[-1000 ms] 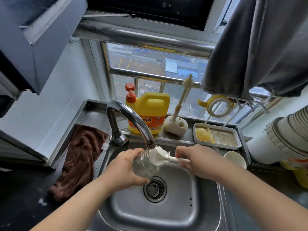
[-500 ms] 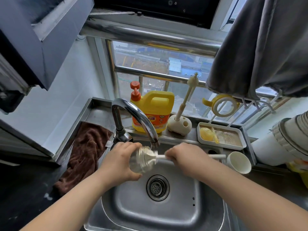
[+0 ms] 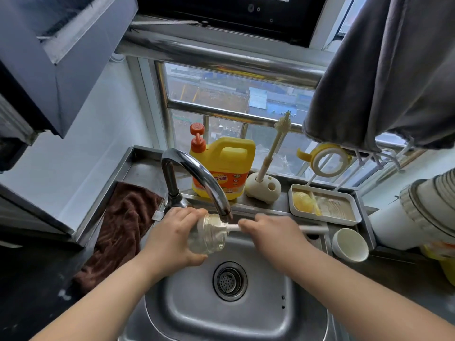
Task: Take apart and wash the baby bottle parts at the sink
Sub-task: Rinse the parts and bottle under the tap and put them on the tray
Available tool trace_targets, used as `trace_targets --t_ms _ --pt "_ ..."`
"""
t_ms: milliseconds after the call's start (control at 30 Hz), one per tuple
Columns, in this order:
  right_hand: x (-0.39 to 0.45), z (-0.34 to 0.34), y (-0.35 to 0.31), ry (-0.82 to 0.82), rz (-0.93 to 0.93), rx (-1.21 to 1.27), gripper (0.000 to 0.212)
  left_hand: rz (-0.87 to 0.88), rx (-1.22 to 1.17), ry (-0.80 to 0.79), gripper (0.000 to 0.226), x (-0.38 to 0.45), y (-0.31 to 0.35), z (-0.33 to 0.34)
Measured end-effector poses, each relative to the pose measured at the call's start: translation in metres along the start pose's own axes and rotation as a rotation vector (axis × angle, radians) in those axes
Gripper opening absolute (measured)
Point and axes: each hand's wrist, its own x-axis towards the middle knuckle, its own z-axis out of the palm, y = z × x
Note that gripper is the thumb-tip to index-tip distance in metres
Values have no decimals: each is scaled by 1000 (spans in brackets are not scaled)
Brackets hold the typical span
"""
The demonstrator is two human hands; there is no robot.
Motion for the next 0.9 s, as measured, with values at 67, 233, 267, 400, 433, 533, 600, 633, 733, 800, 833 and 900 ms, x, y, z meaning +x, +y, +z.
trace_targets --t_ms 67,233,267,400,433,533,600,633,733,800,833,900 --pt "-2 2 -2 -344 108 346 17 35 38 8 84 -1 1 1" --pt "-3 2 2 -475 127 704 25 62 36 101 77 0 2 5" --pt "-3 1 3 -434 108 623 22 57 44 99 77 1 1 5" --pt "2 -7 4 -40 22 39 19 -4 -36 75 81 2 3 7" --pt "4 -7 4 15 -2 -10 24 -5 -44 85 82 2 3 8" --pt "1 1 -3 -28 31 26 30 3 -19 76 83 3 1 5" --pt "-2 12 -9 -202 70 169 22 35 27 76 82 0 0 3" --pt "-3 15 -9 -283 80 272 21 41 40 75 83 -2 0 4" --pt "3 11 -4 -355 41 310 23 -11 -2 22 85 -11 3 13" --pt "8 0 0 -236 14 126 21 -93 -75 0 87 -12 3 16" --pt "10 -5 0 -149 -2 48 19 -129 -114 -15 88 -10 4 16" --pt "9 -6 -3 -16 -20 -8 15 -156 -178 -30 88 -6 7 15"
